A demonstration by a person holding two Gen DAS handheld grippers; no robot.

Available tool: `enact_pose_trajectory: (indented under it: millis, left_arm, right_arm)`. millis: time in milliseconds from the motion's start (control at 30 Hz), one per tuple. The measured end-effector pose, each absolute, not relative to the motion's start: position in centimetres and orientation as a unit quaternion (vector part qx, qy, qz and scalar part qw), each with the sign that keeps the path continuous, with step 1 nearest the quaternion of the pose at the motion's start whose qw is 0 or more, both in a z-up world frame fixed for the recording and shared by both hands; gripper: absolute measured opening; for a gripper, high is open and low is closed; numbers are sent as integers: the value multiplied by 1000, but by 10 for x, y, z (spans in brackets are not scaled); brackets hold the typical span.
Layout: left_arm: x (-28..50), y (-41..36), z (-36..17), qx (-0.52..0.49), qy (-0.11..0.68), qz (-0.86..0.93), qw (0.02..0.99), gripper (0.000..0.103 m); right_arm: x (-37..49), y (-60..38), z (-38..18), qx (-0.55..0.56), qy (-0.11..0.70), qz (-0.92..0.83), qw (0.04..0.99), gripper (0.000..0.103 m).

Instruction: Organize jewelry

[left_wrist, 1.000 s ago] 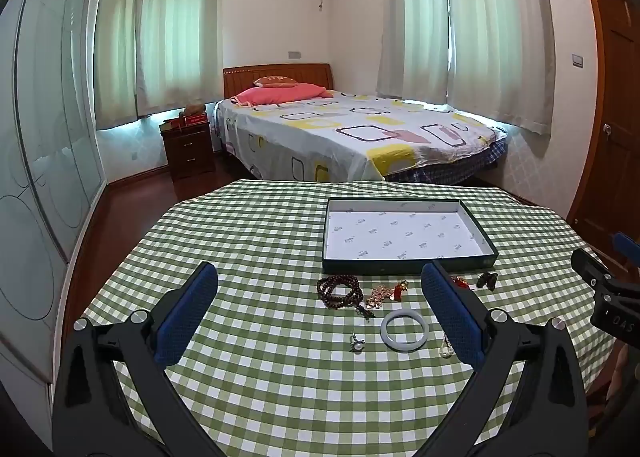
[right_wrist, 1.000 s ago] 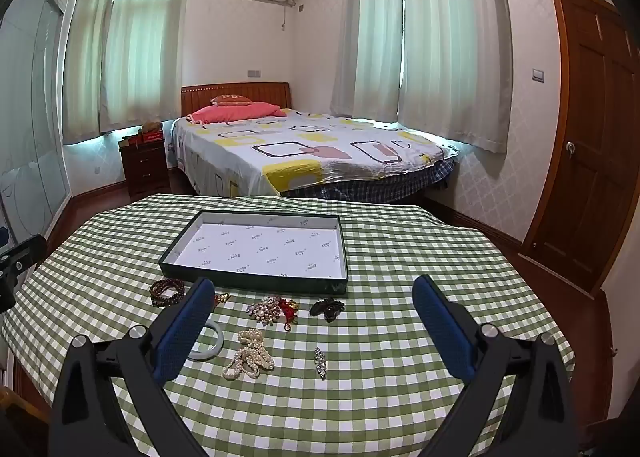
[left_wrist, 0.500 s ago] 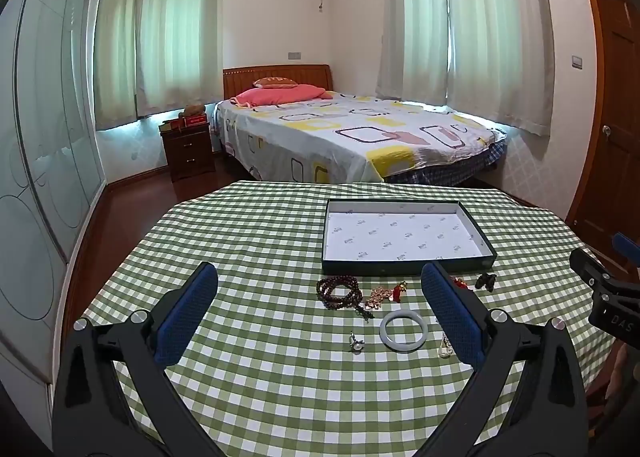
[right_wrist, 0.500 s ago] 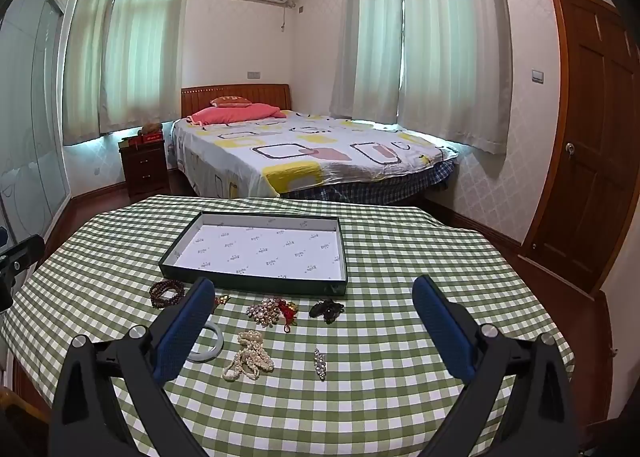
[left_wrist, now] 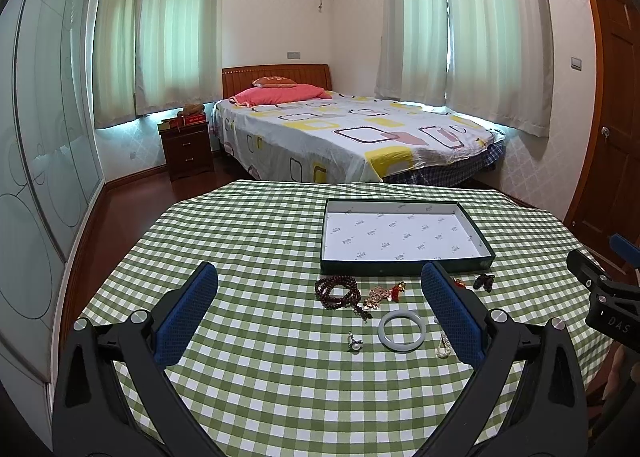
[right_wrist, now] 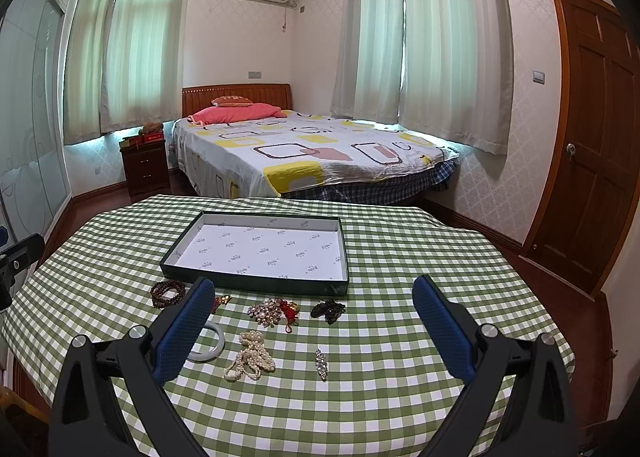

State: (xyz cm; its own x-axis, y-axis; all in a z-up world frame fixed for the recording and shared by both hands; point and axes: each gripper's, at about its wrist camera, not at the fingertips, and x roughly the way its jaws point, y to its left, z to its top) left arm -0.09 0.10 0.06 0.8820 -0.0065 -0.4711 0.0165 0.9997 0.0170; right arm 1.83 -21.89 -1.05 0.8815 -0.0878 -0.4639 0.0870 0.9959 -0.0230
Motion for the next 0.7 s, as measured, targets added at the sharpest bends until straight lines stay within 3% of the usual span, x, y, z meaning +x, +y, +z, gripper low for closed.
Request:
enact_pose_trajectory:
  millis: [700]
  left_arm:
    - [-2, 2, -2, 8, 244, -8, 970, 99]
  right_arm:
    - [19, -217, -13, -3, 238, -45, 970, 97]
